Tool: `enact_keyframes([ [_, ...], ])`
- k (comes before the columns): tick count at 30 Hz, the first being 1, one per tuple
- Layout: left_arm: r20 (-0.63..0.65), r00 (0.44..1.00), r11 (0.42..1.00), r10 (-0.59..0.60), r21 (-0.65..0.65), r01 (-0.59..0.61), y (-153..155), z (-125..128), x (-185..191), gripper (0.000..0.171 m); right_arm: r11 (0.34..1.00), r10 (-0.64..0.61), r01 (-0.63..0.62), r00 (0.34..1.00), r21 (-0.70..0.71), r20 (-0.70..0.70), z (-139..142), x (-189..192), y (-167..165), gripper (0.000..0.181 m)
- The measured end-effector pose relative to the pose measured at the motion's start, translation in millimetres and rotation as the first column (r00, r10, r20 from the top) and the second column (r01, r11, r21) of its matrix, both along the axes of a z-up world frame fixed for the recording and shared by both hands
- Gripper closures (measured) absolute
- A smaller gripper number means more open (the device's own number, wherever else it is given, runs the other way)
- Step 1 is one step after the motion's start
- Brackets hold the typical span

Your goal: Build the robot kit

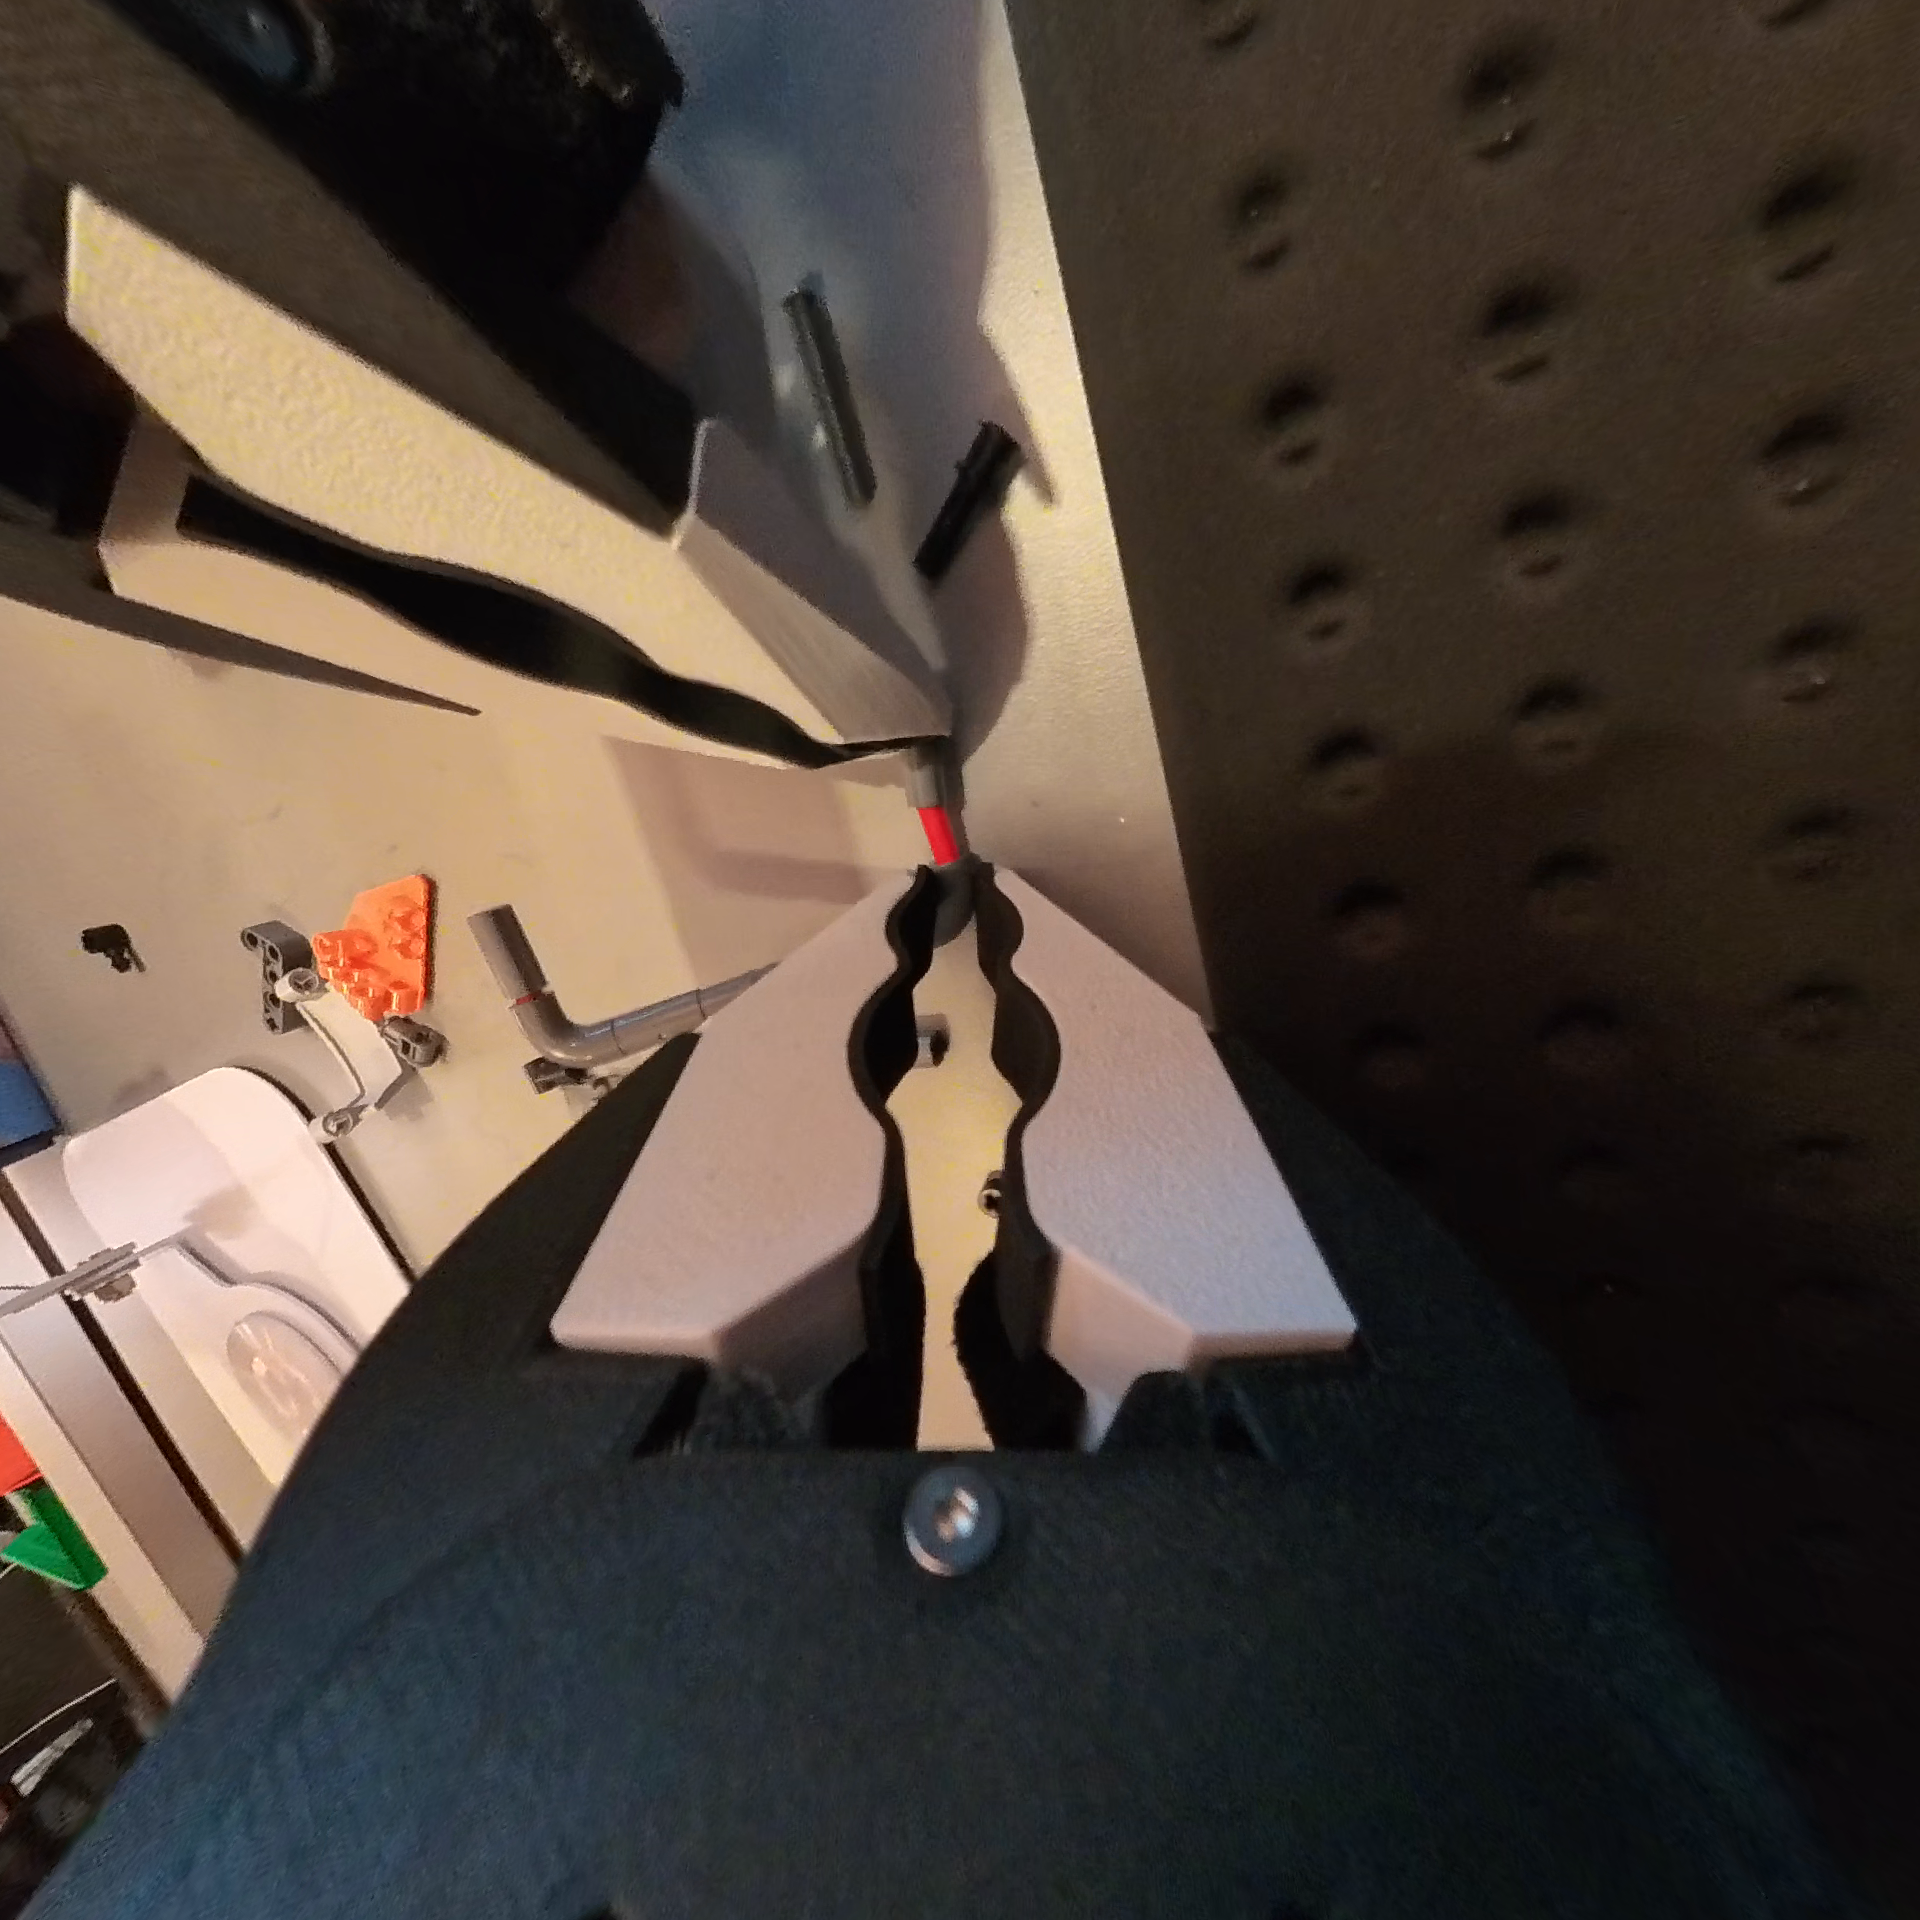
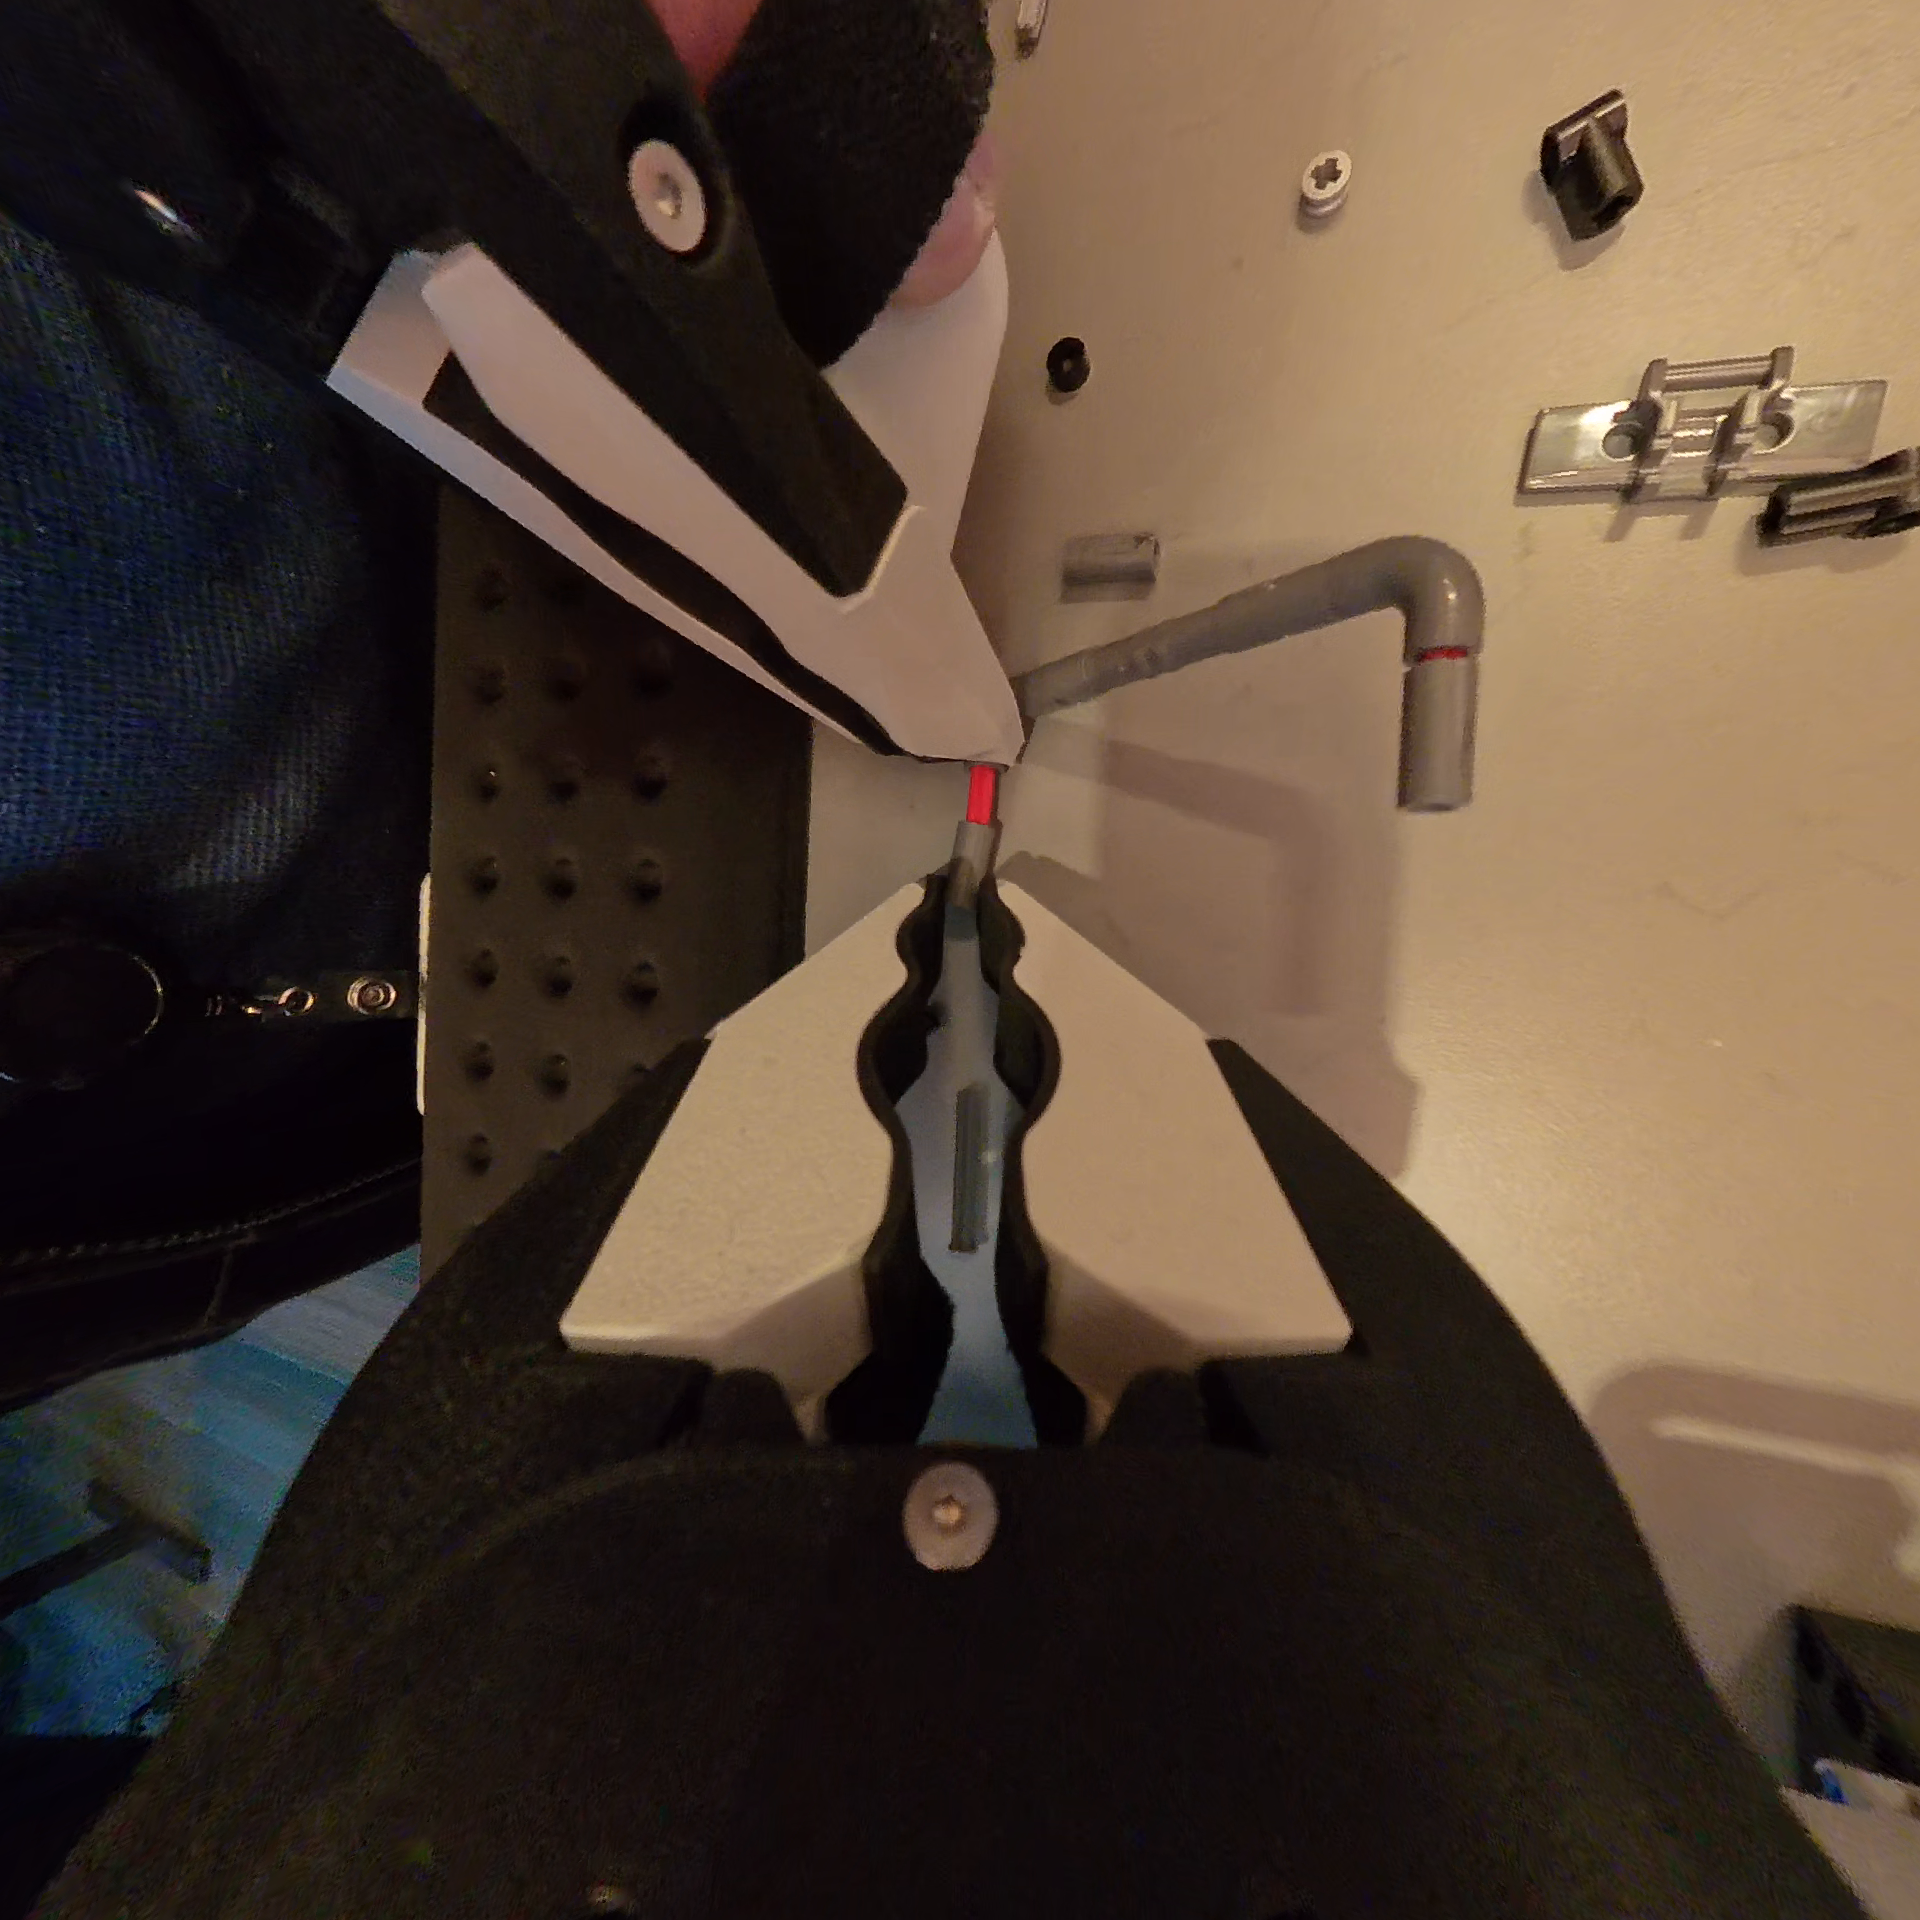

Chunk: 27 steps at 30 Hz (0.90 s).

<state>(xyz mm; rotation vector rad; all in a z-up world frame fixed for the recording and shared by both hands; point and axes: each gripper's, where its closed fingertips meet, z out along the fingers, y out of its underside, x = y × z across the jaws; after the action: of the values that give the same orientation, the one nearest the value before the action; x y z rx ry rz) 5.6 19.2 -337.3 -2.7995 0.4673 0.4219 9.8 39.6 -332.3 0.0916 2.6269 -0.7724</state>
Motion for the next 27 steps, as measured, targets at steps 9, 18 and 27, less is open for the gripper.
enact_keyframes([
  [9, -0.031, 0.999, 0.999, -0.028, -0.025, 0.027, 1.1, 0.0, 0.7, 0.166, 1.000, 0.017, -0.017, 0.999, 0.014, -0.029, -2.0, 1.4, -0.1, 0.178],
  [18, 0.035, 0.999, 0.999, -0.018, 0.040, 0.017, 3.3, 0.0, 0.6, 0.167, 0.999, 0.033, -0.034, 0.998, -0.024, -0.046, -2.4, 2.2, -0.7, 0.179],
  [27, 0.128, 0.991, 0.991, 0.038, 0.120, -0.053, 4.0, 0.2, 0.6, 0.167, 0.992, -0.024, 0.014, 0.997, -0.125, -0.079, -2.3, 1.7, -3.9, 0.179],
])
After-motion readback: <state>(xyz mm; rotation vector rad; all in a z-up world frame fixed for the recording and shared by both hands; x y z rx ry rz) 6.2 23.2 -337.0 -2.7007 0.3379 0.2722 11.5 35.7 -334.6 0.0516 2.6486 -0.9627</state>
